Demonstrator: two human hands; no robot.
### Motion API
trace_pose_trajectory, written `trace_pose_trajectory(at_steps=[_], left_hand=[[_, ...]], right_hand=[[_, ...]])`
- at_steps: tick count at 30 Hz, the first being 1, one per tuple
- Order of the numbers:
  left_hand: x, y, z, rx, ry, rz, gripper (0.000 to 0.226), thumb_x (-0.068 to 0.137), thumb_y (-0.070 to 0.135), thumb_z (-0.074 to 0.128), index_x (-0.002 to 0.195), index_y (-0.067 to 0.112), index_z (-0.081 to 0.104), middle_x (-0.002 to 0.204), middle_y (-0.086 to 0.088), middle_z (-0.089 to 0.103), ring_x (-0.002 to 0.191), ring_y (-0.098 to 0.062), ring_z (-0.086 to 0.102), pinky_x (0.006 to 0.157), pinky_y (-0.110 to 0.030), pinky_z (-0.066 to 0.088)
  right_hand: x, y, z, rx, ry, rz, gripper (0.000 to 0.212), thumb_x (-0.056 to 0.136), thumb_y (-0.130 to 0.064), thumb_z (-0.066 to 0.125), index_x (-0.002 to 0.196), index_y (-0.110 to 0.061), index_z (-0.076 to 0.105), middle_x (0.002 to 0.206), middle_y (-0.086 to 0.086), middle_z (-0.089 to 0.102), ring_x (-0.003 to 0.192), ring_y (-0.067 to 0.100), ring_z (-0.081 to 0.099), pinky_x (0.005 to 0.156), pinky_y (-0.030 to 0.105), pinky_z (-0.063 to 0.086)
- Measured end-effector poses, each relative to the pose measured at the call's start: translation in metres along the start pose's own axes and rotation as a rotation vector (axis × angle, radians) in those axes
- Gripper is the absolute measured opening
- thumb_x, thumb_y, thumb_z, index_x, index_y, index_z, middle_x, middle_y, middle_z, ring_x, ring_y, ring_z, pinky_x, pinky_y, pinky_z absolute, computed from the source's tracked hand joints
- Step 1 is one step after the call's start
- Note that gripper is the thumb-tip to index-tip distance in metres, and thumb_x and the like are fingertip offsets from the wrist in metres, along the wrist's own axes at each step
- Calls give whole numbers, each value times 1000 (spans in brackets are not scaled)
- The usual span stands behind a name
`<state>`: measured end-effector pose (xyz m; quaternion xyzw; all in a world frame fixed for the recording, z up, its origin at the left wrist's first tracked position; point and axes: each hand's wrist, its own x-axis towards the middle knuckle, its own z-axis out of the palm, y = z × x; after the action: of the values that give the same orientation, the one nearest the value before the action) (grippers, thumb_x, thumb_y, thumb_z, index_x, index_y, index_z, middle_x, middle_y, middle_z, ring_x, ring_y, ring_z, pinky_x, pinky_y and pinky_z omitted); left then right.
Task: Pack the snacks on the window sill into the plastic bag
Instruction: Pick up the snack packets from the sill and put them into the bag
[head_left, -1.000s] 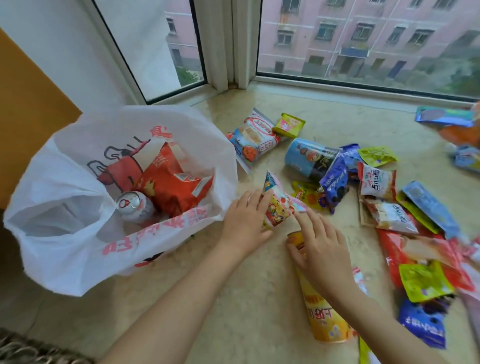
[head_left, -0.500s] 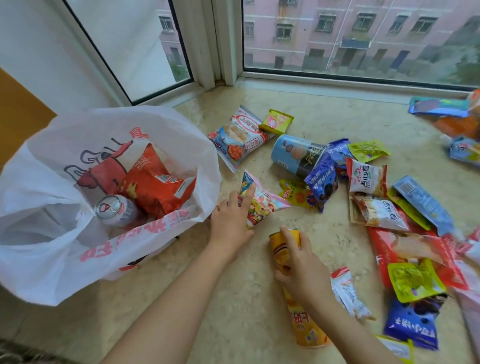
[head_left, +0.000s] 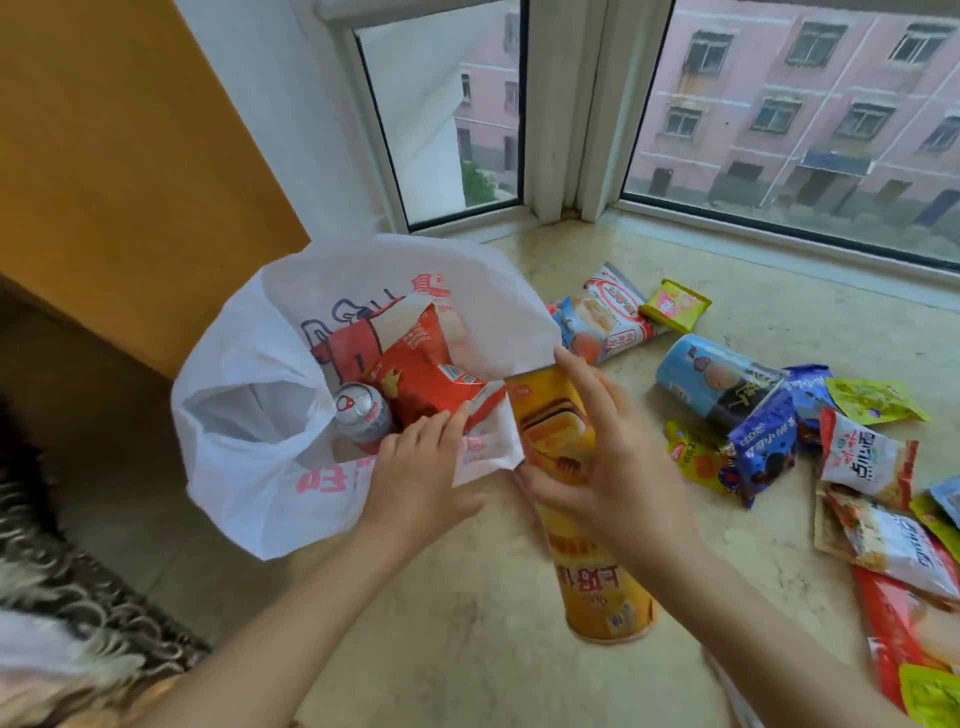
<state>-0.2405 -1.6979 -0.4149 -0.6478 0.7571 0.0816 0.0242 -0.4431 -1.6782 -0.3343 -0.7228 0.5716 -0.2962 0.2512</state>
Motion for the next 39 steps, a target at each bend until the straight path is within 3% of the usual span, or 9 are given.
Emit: trace_pose_trajectory(at_steps=[8,11,15,20,27,31,34,37,39], left_hand=[[-21,-72,9,198,-211,-110,72,89,43,47,151,31,14,144,0,42,128,-25,44,99,-38,41],[-29,-79,13,186,-223,-12,63,94,31,41,151,37,16,139,-4,47,116,-29,54,88,-35,41],[-48,-73,12,234,-70,127,66,71,13,43,133,34,53,93,-6,70,62,-31,63,50,-32,44],[-62,-64,11,159,-58,152,66,68,13,23,127,34,43,100,-4,69,58,-30,62,47,-37,45],[-63,-50,-9,120,77,265,50,51,13,73,98,31,71,69,2,61,43,-21,55,39,-24,43],[-69,-44,-10,85,-42,231,75,40,15,82,111,31,67,68,-3,64,49,-23,58,37,-22,38],[-68,-45,-2,161,-118,198,93,44,18,79,130,38,50,70,-10,64,57,-29,62,37,-25,31],[-67,-44,1,249,-185,247,81,48,37,81,126,41,59,89,-13,71,71,-33,68,44,-29,44],[-66,-46,2,181,-174,254,63,74,70,51,128,39,59,114,-11,70,97,-37,68,69,-38,57]], right_hand=[[84,-62,44,254,-48,-312,96,69,-23,79,145,-36,23,145,-3,35,128,8,38,92,40,48],[98,-75,68,197,-106,-455,91,64,-18,78,136,-42,27,147,-8,26,130,18,40,81,47,53],[102,-70,96,23,-176,-720,78,70,-18,79,131,-30,32,149,4,31,123,26,47,65,42,56],[94,-44,125,-194,-374,-825,73,67,-8,69,130,-27,36,148,7,36,113,32,54,68,31,49],[91,-20,157,-417,-586,-817,95,65,-4,70,140,-37,24,153,0,29,124,30,46,84,47,50],[90,-6,162,-429,-710,-749,100,80,-13,67,147,-45,1,154,-10,28,133,21,38,101,40,42],[87,14,153,-547,-752,-671,76,90,-26,58,149,-43,13,156,-13,23,137,19,33,103,37,33],[79,35,146,-626,-801,-627,73,92,-35,55,150,-41,9,159,-11,9,145,22,20,112,45,22],[72,47,145,-699,-773,-671,82,87,-38,60,150,-36,8,159,-6,11,145,24,17,113,48,25]])
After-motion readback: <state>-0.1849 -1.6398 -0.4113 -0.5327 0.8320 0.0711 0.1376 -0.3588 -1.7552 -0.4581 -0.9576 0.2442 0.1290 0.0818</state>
